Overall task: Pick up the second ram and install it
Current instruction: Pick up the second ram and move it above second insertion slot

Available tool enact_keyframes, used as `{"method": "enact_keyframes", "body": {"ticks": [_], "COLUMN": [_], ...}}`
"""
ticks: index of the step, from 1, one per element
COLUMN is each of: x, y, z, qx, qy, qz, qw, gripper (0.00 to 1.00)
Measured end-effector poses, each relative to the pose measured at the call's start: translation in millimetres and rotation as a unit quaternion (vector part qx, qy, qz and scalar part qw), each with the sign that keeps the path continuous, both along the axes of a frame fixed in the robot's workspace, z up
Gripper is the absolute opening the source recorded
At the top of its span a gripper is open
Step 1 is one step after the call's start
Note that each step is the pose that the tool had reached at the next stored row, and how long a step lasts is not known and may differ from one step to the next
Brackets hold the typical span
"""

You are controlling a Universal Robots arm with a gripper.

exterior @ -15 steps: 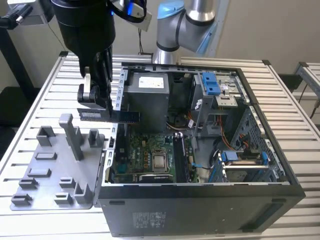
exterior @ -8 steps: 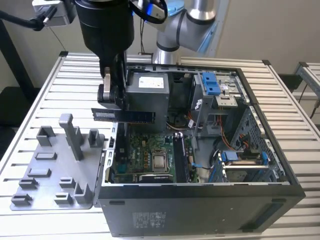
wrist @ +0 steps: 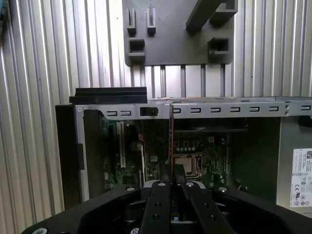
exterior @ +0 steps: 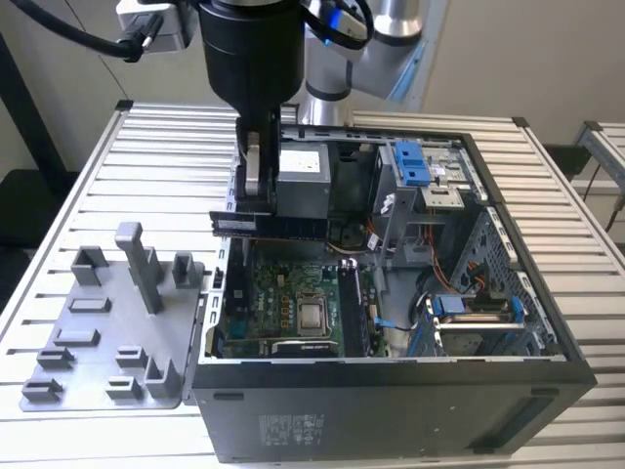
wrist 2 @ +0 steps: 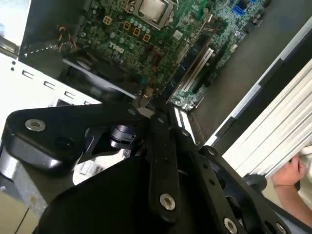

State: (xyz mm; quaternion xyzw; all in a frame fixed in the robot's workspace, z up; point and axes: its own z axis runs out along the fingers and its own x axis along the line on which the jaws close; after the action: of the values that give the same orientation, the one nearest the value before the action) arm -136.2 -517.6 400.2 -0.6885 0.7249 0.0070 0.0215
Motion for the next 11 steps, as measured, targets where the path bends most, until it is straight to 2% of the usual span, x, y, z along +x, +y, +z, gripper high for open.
{"method": "enact_keyframes", "body": {"ticks": [11], "x": [43.8], "y": [0.0], "z": [0.0], "qx": [0.0000], "qy": [0.0008], "qz": [0.000], "qw": [1.0000], "gripper": [0.14]}}
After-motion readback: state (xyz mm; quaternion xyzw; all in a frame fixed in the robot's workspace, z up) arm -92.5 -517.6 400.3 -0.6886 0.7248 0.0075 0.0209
